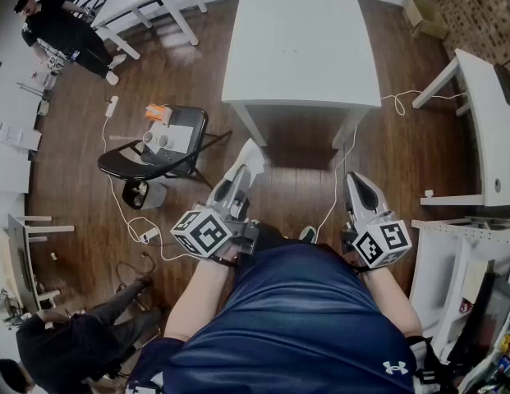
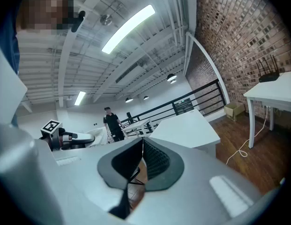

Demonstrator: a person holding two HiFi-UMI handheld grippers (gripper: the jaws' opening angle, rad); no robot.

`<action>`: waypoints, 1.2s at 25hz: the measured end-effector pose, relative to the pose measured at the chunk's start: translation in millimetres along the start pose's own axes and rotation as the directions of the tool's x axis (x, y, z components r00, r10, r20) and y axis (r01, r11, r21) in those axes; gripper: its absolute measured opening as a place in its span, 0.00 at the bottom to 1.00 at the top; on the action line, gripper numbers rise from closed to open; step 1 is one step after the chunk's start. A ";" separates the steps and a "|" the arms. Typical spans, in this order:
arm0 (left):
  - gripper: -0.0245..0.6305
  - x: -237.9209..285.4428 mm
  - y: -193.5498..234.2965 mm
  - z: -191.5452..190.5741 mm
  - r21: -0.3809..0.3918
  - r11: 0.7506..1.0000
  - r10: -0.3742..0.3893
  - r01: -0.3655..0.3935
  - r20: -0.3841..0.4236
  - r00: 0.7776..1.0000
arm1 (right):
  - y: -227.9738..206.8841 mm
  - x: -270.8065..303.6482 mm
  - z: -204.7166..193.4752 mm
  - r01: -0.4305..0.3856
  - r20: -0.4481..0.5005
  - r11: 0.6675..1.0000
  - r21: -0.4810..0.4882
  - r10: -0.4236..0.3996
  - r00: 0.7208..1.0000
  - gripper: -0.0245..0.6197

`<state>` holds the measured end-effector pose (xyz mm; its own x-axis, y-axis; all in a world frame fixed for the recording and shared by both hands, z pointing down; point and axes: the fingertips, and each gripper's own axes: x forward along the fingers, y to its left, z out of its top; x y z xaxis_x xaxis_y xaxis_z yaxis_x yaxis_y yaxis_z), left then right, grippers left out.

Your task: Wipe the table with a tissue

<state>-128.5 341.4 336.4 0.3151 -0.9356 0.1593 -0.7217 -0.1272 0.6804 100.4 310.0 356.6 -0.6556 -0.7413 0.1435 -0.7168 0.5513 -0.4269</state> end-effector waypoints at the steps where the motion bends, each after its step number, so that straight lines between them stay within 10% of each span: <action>1: 0.06 4.2 0.4 -1.2 0.004 1.000 0.003 -0.003 -0.002 1.000 | -5.7 2.9 1.5 0.001 -0.001 1.000 0.001 -0.001 1.000 0.06; 17: 0.06 160.6 102.9 45.0 0.009 0.999 0.043 -0.042 -0.089 0.995 | -99.6 133.6 27.1 0.125 -0.056 0.992 -0.021 -0.126 0.990 0.06; 30: 0.06 331.5 214.5 102.3 0.291 0.953 0.180 -0.083 -0.325 0.929 | -166.5 294.7 65.1 0.229 -0.156 0.973 0.036 -0.221 0.963 0.06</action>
<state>-241.9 -29.7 461.9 0.3628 -0.7847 0.5026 -0.8934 -0.1395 0.4269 42.1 -25.2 411.9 -0.5098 -0.7759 0.3716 -0.8390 0.3527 -0.4144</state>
